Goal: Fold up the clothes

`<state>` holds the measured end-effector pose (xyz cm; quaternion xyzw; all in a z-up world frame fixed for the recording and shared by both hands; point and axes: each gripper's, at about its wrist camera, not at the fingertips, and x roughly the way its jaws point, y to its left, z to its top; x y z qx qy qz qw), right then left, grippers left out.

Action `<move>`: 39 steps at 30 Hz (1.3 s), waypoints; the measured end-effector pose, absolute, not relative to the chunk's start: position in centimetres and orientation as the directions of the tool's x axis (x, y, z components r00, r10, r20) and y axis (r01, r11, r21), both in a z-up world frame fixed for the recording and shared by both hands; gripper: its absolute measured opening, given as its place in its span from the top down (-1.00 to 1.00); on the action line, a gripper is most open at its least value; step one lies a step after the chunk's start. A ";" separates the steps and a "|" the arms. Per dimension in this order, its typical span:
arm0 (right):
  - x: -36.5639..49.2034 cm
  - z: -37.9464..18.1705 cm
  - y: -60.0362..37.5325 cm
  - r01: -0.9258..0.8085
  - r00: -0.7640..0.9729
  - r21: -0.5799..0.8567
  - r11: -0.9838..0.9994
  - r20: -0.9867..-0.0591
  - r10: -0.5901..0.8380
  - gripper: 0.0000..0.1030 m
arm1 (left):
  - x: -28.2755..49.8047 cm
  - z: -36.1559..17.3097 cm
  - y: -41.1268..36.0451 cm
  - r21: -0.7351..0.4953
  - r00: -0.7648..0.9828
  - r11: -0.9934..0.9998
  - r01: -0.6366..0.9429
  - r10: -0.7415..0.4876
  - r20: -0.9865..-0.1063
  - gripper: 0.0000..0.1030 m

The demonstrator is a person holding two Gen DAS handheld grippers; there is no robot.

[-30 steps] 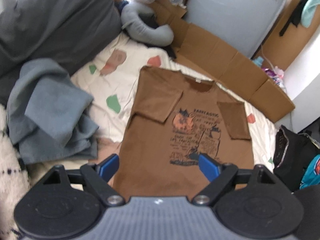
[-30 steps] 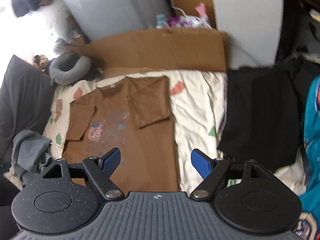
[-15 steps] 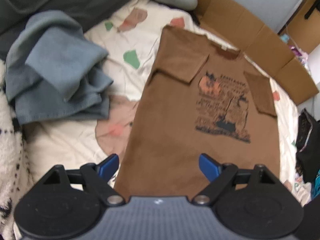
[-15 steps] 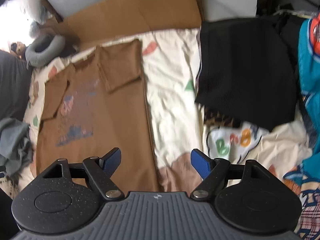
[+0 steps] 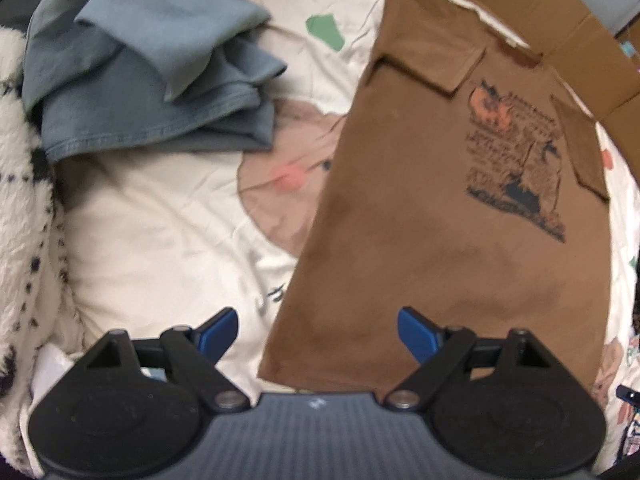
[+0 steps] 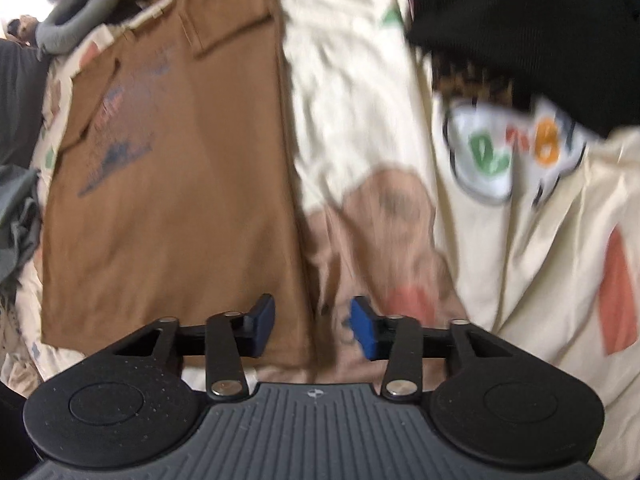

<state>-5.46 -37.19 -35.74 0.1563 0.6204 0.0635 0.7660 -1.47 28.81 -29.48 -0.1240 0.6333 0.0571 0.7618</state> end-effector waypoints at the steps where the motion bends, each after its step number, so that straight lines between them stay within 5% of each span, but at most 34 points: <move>1: -5.6 -36.5 -37.2 0.098 0.208 0.318 0.943 -0.933 0.293 0.44 | -1.6 -29.6 28.9 -0.111 0.184 0.963 -0.246 -0.066 -0.981 -0.72; 4: -6.0 -38.2 -36.8 0.092 0.184 0.324 0.942 -0.935 0.303 0.59 | -1.7 -29.8 29.0 -0.092 0.165 0.965 -0.246 -0.052 -0.985 -0.72; 39: 0.2 -42.8 -36.1 0.083 0.149 0.558 0.825 -0.826 0.544 0.45 | -0.8 -29.6 28.6 -0.045 0.143 0.972 -0.231 -0.012 -0.990 -0.72</move>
